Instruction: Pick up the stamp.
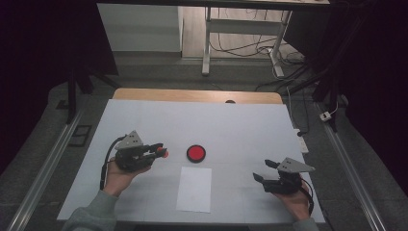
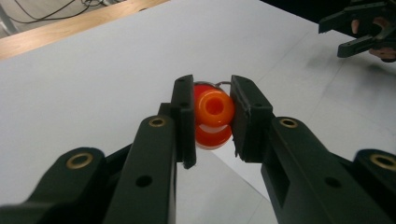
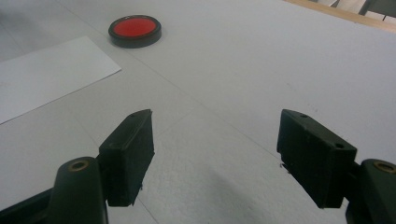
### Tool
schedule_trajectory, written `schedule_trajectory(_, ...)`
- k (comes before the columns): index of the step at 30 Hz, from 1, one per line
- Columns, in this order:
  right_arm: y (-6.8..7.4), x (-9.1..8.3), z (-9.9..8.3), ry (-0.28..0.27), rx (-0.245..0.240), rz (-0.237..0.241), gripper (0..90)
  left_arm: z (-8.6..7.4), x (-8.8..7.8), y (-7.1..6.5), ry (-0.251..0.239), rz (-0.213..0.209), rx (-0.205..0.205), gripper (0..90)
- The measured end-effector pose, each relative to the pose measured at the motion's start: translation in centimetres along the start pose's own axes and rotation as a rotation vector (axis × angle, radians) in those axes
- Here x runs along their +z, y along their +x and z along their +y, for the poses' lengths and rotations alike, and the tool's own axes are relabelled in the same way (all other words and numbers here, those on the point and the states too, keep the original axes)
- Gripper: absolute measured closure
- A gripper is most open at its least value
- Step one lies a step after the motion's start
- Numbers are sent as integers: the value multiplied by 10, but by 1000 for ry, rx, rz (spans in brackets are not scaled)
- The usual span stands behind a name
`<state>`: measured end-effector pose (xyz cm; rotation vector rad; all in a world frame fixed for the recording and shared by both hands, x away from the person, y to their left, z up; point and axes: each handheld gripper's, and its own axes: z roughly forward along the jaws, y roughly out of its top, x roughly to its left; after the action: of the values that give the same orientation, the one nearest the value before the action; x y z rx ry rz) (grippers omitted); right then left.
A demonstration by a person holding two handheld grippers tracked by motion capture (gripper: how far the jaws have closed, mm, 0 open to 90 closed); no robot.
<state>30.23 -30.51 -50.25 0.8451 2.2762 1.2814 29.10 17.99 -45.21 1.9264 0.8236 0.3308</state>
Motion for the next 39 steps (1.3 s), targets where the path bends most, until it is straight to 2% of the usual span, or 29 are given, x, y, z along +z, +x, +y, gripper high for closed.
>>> schedule_trajectory(2,0,0,0,0,0,1,267,1,1,-2,7,2,15,722)
schedule_trajectory(11,1,-1,1,4,-5,-2,267,8,8,-8,-3,-39,11,723)
schedule_trajectory(16,2,0,1,2,-9,-3,266,12,14,-14,-3,-61,22,722)
schedule_trajectory(31,4,-1,1,-2,-8,0,265,21,32,-26,17,-118,50,722)
schedule_trajectory(39,5,-2,1,-7,-5,-4,265,23,41,-29,31,-137,53,722)
